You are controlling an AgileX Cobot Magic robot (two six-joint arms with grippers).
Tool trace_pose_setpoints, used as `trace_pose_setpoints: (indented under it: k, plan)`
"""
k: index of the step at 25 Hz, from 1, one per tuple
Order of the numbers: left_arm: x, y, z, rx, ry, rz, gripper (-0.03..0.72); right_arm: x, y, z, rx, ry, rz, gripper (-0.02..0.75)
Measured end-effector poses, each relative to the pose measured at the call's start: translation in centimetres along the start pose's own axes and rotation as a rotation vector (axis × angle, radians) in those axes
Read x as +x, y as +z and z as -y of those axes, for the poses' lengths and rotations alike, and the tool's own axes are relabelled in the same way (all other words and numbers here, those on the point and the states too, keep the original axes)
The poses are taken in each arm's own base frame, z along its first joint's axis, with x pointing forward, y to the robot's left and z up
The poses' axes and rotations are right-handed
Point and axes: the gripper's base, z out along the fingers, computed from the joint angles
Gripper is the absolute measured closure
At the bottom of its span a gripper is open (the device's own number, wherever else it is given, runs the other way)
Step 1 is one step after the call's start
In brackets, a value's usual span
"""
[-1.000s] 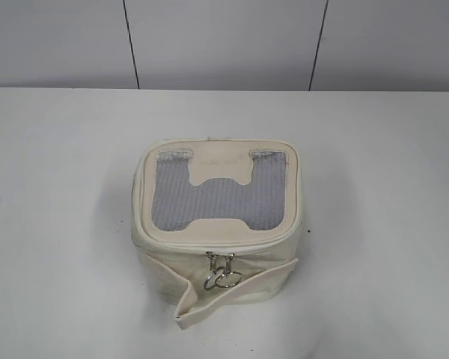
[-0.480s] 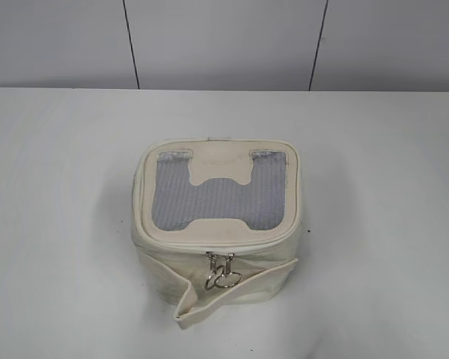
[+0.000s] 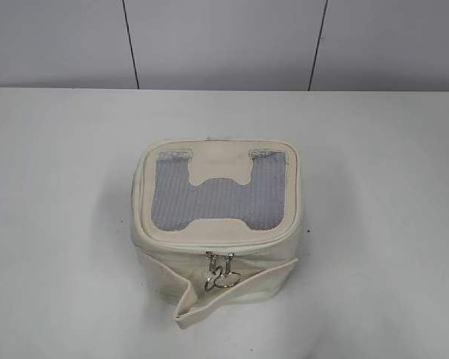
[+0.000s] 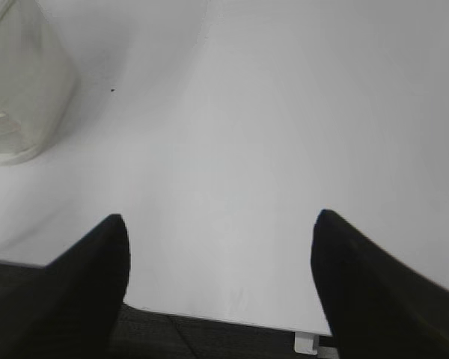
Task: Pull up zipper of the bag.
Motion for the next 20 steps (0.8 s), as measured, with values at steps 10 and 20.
trace_pose_setpoints:
  k: [10, 20]
  plan:
    - [0.0, 0.1, 0.0, -0.04, -0.018, 0.0, 0.323, 0.7, -1.3, 0.1, 0.18, 0.113, 0.095, 0.15]
    - [0.0, 0.1, 0.1, -0.052, -0.023, 0.0, 0.323, 1.4, -2.1, -0.2, 0.186, 0.106, 0.164, 0.15]
